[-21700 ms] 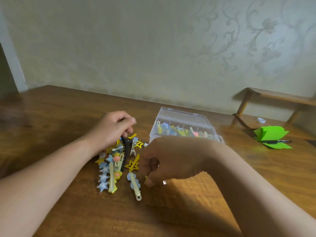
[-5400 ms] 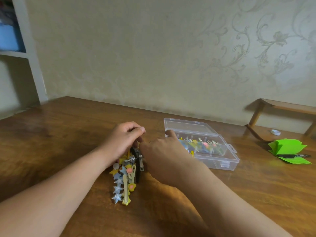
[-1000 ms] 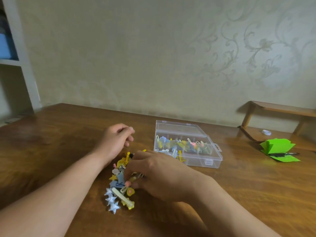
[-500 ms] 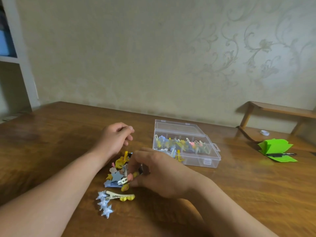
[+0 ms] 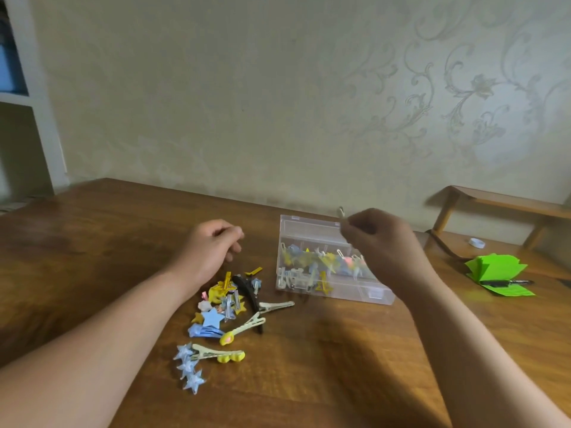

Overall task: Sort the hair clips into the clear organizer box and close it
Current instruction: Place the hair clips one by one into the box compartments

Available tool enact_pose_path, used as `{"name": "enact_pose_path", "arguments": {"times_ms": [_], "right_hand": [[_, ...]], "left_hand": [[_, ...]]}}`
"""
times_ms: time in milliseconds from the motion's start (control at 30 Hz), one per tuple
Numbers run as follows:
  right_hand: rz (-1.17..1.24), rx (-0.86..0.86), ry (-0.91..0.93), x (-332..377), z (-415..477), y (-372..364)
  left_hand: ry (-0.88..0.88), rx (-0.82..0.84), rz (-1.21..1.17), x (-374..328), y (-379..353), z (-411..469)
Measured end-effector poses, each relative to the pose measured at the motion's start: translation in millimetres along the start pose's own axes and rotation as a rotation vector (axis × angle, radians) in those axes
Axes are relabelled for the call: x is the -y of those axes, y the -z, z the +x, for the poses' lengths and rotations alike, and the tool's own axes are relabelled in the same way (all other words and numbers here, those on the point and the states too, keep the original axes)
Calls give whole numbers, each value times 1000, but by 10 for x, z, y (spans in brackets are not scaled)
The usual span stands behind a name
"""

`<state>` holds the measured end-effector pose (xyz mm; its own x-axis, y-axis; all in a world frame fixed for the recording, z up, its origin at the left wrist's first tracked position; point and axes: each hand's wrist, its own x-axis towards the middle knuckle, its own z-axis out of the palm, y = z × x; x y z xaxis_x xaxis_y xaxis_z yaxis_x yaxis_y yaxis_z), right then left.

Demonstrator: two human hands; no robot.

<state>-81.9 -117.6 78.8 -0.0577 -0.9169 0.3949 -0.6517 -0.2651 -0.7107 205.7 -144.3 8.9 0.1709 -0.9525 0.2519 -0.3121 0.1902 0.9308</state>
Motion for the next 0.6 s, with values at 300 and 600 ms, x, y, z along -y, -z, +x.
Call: {"name": "enact_pose_path", "arguments": {"times_ms": [300,600], "right_hand": [[-432,210,-48,-170,6,-93],[-445,332,-116,-156,20,-135]], "left_hand": [[3,2,12,28,-6,20],[7,22,46,0,-5,5]]}}
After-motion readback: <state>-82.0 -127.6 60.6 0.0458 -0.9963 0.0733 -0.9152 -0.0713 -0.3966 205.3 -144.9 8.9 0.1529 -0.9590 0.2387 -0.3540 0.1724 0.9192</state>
